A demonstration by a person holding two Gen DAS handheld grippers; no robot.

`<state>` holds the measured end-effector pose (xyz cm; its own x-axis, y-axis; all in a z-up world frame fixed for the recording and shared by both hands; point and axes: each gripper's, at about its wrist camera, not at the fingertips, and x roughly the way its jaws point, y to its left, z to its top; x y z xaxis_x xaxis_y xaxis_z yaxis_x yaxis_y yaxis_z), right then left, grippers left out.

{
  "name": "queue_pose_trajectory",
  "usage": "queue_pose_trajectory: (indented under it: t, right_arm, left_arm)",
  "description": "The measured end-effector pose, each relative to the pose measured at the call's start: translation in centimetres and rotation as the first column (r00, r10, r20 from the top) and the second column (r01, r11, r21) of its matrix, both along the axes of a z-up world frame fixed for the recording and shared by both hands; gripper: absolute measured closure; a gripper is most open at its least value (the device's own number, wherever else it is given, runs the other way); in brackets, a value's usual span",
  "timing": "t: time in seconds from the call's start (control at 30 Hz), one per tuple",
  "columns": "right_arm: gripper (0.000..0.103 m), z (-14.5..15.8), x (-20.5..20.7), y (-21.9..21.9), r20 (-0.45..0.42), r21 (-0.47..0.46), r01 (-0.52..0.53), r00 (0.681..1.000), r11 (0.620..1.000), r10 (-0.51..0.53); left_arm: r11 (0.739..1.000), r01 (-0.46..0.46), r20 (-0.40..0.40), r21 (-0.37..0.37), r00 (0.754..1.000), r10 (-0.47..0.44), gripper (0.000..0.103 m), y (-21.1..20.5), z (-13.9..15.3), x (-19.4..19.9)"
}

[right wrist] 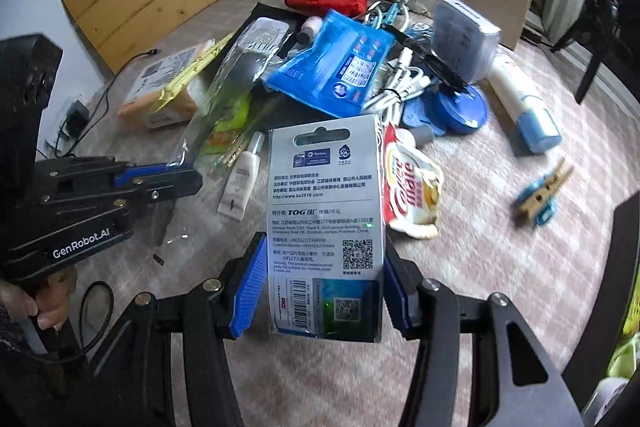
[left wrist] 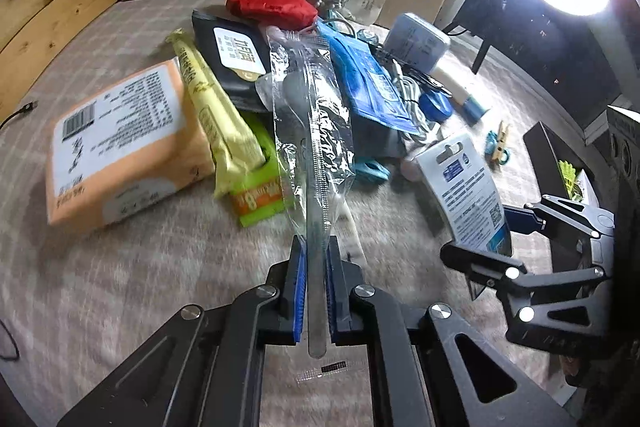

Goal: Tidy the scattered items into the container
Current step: 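Carry both items to the black tray and open both tools to drop them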

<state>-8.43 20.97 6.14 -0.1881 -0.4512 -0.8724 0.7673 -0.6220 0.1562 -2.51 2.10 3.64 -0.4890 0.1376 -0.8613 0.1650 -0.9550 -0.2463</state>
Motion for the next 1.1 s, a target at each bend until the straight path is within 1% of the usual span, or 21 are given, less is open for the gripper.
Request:
queue_pose_trajectory:
  t: [0.07,0.23,0.3,0.4,0.53,0.6,0.7,0.8,0.97,1.1]
  right_arm:
    - [0.051,0.2,-0.4,0.1,0.007,-0.016,0.008,1.0,1.0,-0.008]
    - [0.051,2.0,0.2,2.9,-0.009,-0.053,0.04,0.999,0.998,-0.041]
    - [0.051,2.6,0.3,4.5,-0.016,-0.069,0.058,0.998,0.996,-0.059]
    - [0.051,3.2,-0.3,5.5,-0.032,-0.088,0.096,0.995,0.992,-0.099]
    - [0.051,5.3,-0.5,9.9,-0.062,-0.115,0.175,0.981,0.978,-0.183]
    - [0.051,6.0,-0.7,12.4,-0.071,-0.124,0.216,0.972,0.968,-0.226]
    - [0.051,7.0,-1.1,16.9,-0.093,-0.125,0.291,0.948,0.949,-0.303]
    - [0.051,7.4,-1.5,21.9,-0.117,-0.115,0.372,0.916,0.921,-0.385]
    - [0.051,7.6,-1.9,30.5,-0.139,-0.098,0.511,0.843,0.854,-0.52]
    - [0.051,7.7,-2.0,35.6,-0.151,-0.09,0.592,0.787,0.801,-0.598]
  left_arm:
    - [1.0,-0.004,-0.01,-0.004,1.0,0.004,0.095,0.3,0.4,0.9]
    - [1.0,-0.013,-0.04,0.016,0.999,0.014,0.095,1.1,2.1,2.5]
    - [1.0,-0.004,-0.055,0.015,0.998,0.005,0.095,1.8,3.0,3.0]
    - [1.0,0.011,-0.076,0.009,0.997,-0.01,0.095,3.3,4.3,2.7]
    - [0.999,0.053,-0.107,0.0,0.993,-0.053,0.095,6.2,5.9,2.1]
    - [0.996,0.091,-0.122,-0.003,0.988,-0.091,0.095,8.3,6.6,1.6]
    - [0.988,0.155,-0.139,-0.005,0.978,-0.154,0.095,12.1,7.3,0.7]
    - [0.974,0.225,-0.148,0.003,0.964,-0.222,0.095,16.3,7.7,-0.2]
    - [0.941,0.34,-0.163,-0.004,0.928,-0.336,0.095,23.5,8.2,-1.5]
    - [0.915,0.403,-0.17,-0.024,0.9,-0.401,0.095,28.7,8.7,-2.3]
